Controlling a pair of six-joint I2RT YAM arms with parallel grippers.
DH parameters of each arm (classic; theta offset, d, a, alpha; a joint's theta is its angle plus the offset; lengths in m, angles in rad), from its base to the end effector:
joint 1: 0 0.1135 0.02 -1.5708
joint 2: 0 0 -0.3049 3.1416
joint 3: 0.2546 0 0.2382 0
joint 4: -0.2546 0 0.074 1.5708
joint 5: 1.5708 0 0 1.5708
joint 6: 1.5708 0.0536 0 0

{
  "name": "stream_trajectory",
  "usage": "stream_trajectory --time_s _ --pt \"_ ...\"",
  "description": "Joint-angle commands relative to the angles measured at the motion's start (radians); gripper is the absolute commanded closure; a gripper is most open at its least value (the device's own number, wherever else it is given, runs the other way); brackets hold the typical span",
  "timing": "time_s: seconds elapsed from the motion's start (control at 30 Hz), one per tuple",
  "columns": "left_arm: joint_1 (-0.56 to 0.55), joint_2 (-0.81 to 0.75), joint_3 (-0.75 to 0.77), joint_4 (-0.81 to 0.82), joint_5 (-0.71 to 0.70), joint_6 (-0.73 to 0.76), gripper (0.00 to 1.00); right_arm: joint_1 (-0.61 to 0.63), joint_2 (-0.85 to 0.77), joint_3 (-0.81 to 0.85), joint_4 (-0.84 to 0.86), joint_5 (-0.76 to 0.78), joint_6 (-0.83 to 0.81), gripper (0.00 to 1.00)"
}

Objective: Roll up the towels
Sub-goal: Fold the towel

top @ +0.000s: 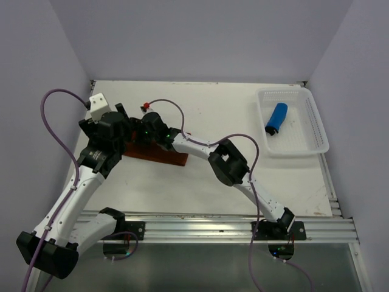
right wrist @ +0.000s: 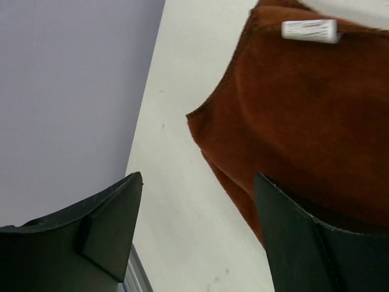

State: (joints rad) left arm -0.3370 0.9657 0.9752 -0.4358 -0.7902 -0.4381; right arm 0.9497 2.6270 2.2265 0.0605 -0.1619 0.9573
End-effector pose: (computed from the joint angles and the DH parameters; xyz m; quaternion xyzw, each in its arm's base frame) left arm 0.1808 -0.0230 0.3802 -0.2474 0.7644 0.1107 0.5850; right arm 0.3658 0.5261 0.1866 -0.0436 0.8140 0.5074 0.2792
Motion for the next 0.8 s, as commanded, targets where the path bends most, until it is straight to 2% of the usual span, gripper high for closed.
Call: stream_trajectory --time_s 0.0,0.1,0.2,0.23,0.33,0.43,0.47,0.5,0.57,0.63,0.77 --pt "-0.008 -0.028 -0.001 0.008 -0.035 -0.014 0.01 -0.074 -0.204 -0.092 0.038 0.026 0.015 0.23" --pt "-0.008 -0.048 -0.01 0.008 -0.041 -0.011 0.01 -0.121 -0.333 -0.241 0.032 -0.002 -0.003 0.24" --pt "-0.008 -0.058 -0.024 0.023 -0.027 -0.002 0.01 -0.15 -0.448 -0.362 -0.011 0.022 -0.095 0.27" --pt "-0.008 -0.058 -0.027 0.034 -0.02 0.007 0.01 -0.157 -0.511 -0.373 -0.051 0.031 -0.171 0.29" --pt "-0.008 -0.058 -0.046 0.063 0.042 0.029 0.01 -0.16 -0.634 -0.407 -0.346 0.074 -0.313 0.32" --pt "-0.008 -0.047 -0.055 0.08 0.113 0.036 0.01 -0.16 -0.788 -0.585 -0.427 0.16 -0.328 0.41" --pt "-0.008 -0.045 -0.055 0.085 0.126 0.038 0.01 -0.16 -0.824 -0.64 -0.432 0.201 -0.315 0.5" --pt "-0.007 -0.038 -0.058 0.089 0.138 0.038 0.0 -0.16 -0.863 -0.754 -0.427 0.206 -0.281 0.54" --pt "-0.007 -0.032 -0.058 0.094 0.167 0.039 0.0 -0.16 -0.935 -0.849 -0.409 0.196 -0.235 0.58" --pt "-0.007 -0.018 -0.062 0.103 0.206 0.041 0.01 -0.161 -0.959 -0.95 -0.372 0.168 -0.18 0.58" --pt "-0.005 0.002 -0.064 0.109 0.25 0.041 0.0 -0.161 -0.964 -1.03 -0.304 0.099 -0.106 0.47"
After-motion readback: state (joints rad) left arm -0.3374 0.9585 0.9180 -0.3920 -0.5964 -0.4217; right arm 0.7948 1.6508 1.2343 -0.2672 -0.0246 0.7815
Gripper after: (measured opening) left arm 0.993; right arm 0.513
